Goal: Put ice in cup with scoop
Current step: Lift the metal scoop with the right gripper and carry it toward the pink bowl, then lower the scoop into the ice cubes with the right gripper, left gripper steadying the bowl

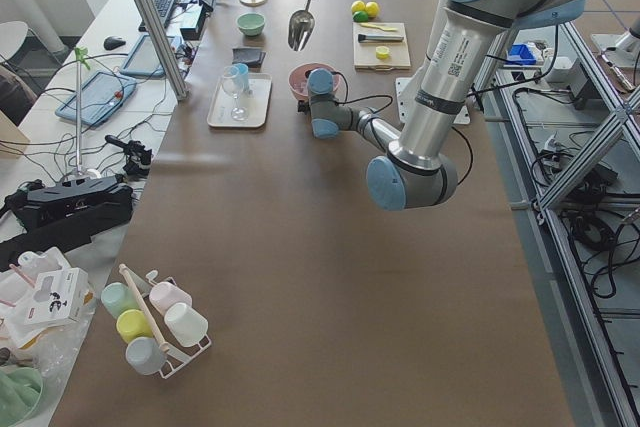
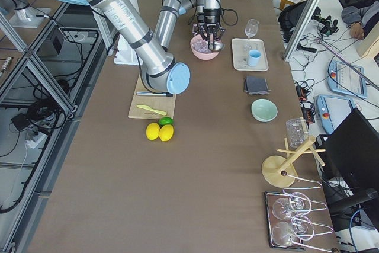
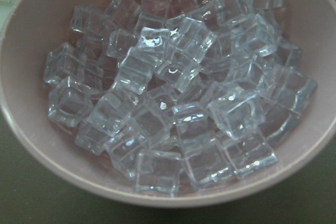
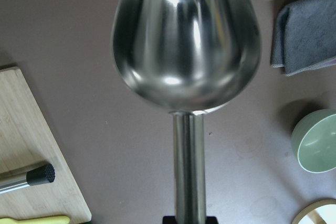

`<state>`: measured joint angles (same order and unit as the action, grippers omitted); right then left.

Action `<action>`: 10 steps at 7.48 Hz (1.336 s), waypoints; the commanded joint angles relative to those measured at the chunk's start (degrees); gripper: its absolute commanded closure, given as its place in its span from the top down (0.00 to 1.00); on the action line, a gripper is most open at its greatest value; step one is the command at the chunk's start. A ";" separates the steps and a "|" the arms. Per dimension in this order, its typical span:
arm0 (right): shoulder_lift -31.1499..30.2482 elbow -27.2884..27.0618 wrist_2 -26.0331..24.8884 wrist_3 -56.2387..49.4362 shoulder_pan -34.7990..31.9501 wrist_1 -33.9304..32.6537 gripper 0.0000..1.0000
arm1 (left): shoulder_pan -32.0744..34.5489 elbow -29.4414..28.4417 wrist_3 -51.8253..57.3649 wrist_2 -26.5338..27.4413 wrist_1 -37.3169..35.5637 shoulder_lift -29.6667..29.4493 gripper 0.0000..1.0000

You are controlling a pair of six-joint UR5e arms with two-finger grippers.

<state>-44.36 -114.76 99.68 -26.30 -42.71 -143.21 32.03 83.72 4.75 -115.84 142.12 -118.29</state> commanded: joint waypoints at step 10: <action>11.05 13.95 -6.59 0.11 8.87 -8.05 0.00 | -0.04 -0.05 -0.09 0.00 0.00 -0.01 0.99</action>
<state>-33.59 -101.49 94.16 -26.15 -35.05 -151.24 31.99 83.68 4.70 -115.84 142.12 -118.30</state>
